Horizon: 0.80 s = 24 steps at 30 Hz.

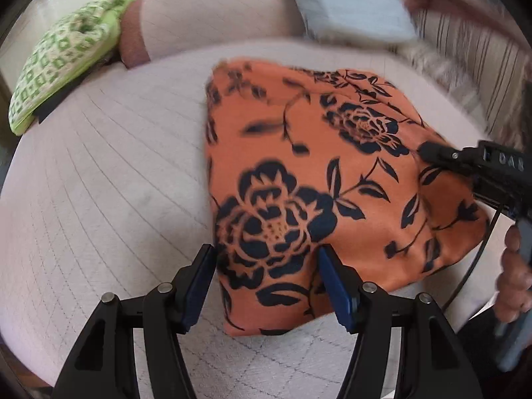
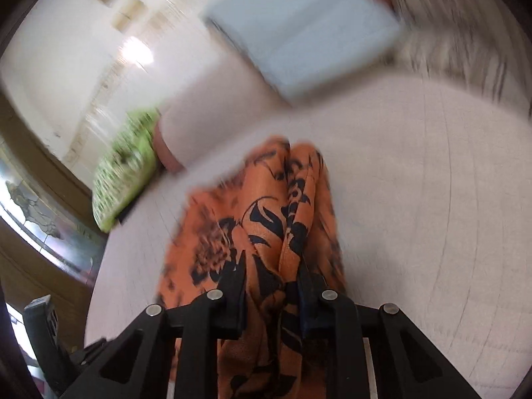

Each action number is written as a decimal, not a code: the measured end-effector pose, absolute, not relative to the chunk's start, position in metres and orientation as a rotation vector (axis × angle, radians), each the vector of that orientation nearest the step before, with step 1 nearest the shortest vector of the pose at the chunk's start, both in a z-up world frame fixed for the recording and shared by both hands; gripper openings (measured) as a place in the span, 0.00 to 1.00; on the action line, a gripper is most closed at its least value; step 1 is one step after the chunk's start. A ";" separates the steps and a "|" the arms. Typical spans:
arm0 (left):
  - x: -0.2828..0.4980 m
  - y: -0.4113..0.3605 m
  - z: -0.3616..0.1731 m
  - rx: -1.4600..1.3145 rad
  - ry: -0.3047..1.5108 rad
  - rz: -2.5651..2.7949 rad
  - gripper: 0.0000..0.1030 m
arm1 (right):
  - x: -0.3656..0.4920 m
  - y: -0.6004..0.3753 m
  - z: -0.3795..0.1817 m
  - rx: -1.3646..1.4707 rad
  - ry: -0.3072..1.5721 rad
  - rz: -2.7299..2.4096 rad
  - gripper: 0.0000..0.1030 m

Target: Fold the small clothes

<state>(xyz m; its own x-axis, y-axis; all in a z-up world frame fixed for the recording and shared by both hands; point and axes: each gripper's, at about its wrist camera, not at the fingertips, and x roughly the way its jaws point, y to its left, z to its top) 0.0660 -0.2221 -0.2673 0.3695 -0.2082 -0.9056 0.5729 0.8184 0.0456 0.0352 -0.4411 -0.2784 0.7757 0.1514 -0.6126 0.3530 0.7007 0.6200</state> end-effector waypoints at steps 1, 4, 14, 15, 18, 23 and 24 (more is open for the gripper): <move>0.066 -0.222 -0.271 0.392 1.101 -0.516 0.66 | 0.039 -0.449 -0.297 0.883 0.778 -0.115 0.30; 0.068 -0.215 -0.267 0.349 1.120 -0.534 0.66 | 0.038 -0.469 -0.323 1.071 0.831 -0.092 0.42; 0.142 -0.236 -0.209 0.369 0.965 -0.462 0.66 | 0.030 -0.500 -0.244 0.932 0.518 -0.092 0.35; 0.156 -0.246 -0.210 0.377 0.970 -0.456 0.66 | 0.044 -0.499 -0.243 0.896 0.544 -0.082 0.30; 0.190 -0.269 -0.221 0.391 0.991 -0.410 0.66 | 0.083 -0.504 -0.260 0.930 0.629 -0.004 0.26; 0.228 -0.292 -0.255 0.390 1.036 -0.358 0.66 | 0.137 -0.507 -0.288 0.916 0.736 0.022 0.26; 0.235 -0.295 -0.264 0.395 1.061 -0.344 0.67 | 0.147 -0.508 -0.296 0.906 0.772 0.004 0.26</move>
